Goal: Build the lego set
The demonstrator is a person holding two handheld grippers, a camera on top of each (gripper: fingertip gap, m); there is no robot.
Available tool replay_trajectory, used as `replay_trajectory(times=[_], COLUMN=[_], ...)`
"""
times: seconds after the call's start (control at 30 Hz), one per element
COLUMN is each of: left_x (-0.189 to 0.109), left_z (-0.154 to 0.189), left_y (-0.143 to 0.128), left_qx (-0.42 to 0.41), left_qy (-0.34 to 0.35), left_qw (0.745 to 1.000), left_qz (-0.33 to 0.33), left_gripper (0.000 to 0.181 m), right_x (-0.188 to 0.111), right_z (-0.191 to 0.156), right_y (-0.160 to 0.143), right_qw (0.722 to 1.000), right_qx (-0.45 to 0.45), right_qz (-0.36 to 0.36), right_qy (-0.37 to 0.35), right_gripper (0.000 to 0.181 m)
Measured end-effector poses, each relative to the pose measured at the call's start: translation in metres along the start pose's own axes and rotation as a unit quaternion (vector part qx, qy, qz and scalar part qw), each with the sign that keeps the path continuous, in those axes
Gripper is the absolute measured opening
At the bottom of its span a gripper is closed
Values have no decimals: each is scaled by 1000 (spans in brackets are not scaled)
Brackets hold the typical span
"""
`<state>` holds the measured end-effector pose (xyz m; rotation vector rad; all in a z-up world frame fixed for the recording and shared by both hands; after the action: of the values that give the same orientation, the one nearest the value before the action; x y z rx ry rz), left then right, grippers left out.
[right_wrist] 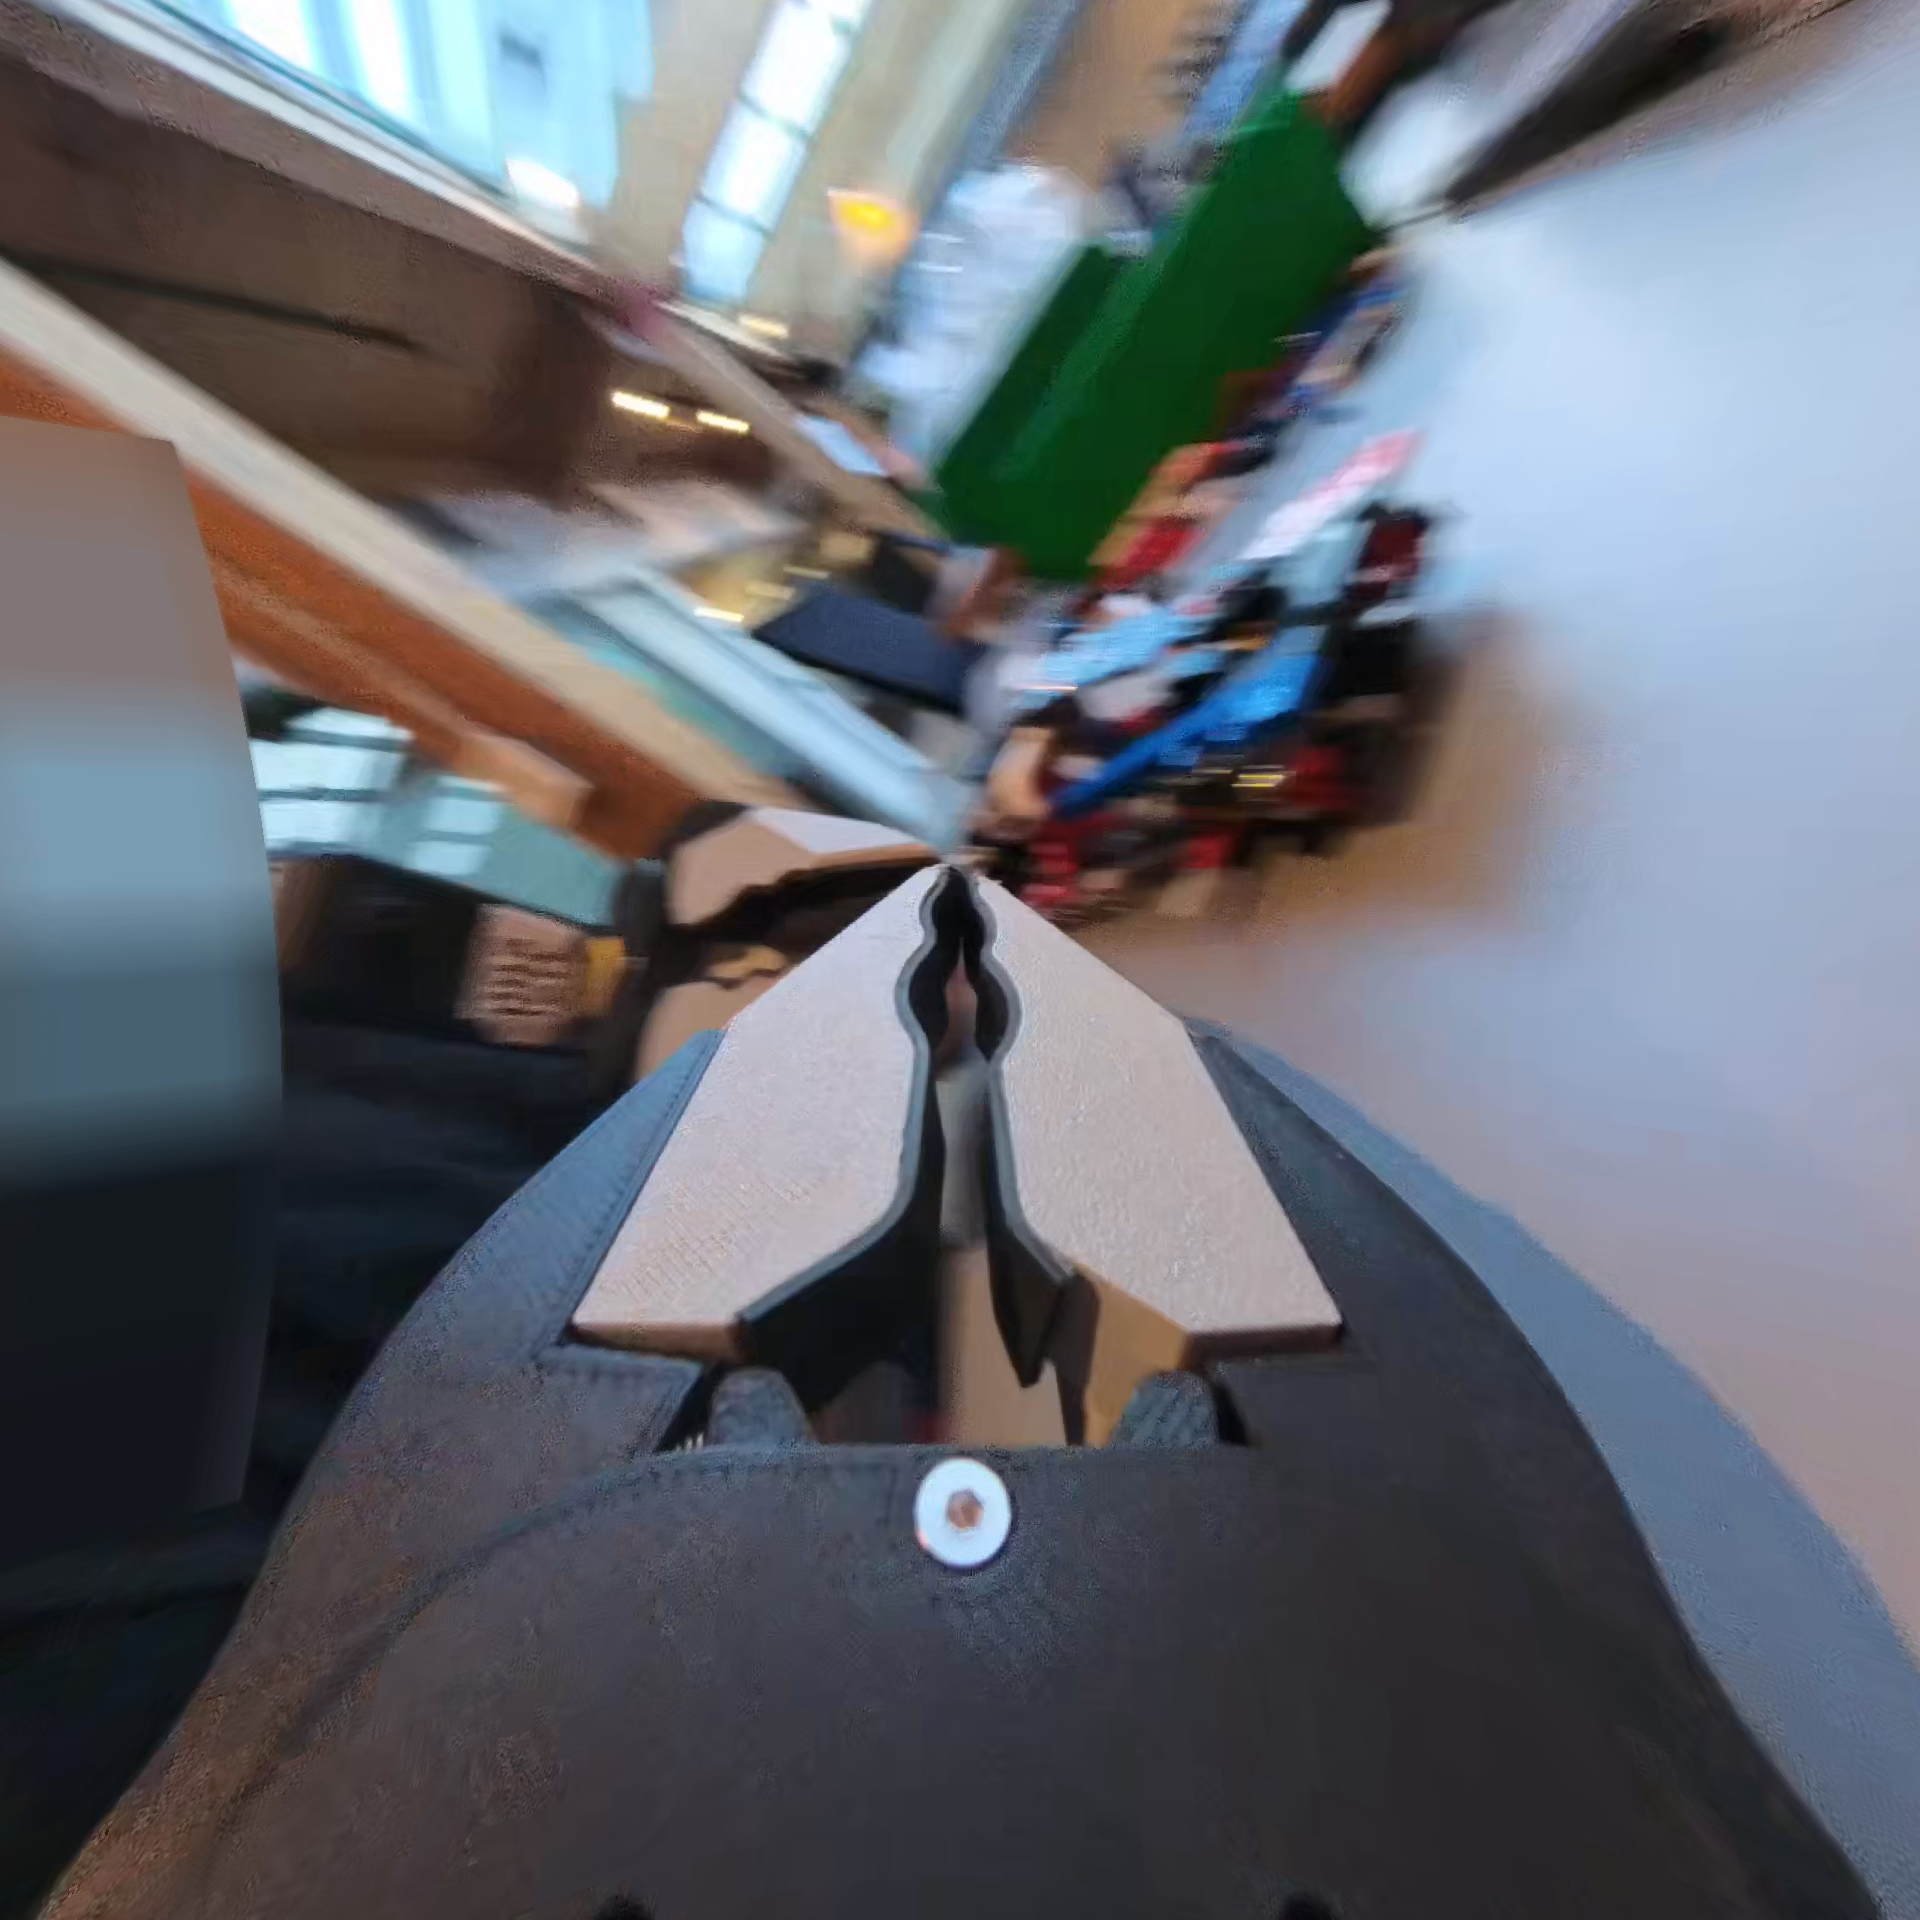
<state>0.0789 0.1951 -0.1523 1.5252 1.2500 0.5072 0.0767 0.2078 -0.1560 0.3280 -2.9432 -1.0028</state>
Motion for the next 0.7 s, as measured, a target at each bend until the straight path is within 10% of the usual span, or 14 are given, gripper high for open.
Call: replay_trajectory(times=[0.17,0.7], left_x=[-5,-24], left_z=[-39,-52], left_y=[-7,22], left_qx=[-39,-158], left_qy=[8,-83], left_qw=[999,979], left_qz=[17,100], left_gripper=[4,18], right_x=[-27,-26], right_z=[41,27], right_y=[25,29], right_qw=[954,947], right_qx=[-207,-259], right_qz=[9,23], right_qy=[-217,-187], right_gripper=[0,0])
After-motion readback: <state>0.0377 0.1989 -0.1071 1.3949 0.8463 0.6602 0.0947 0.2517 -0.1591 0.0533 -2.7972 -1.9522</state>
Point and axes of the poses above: each gripper's, where its closed fingertips meet, x out along the fingers, y out of its top, z = x × y across the jaws, the point moved 1 cm from there along -x, back along the fingers, and after that the axes turned 4 degrees about -y, right-handed, at the moved point
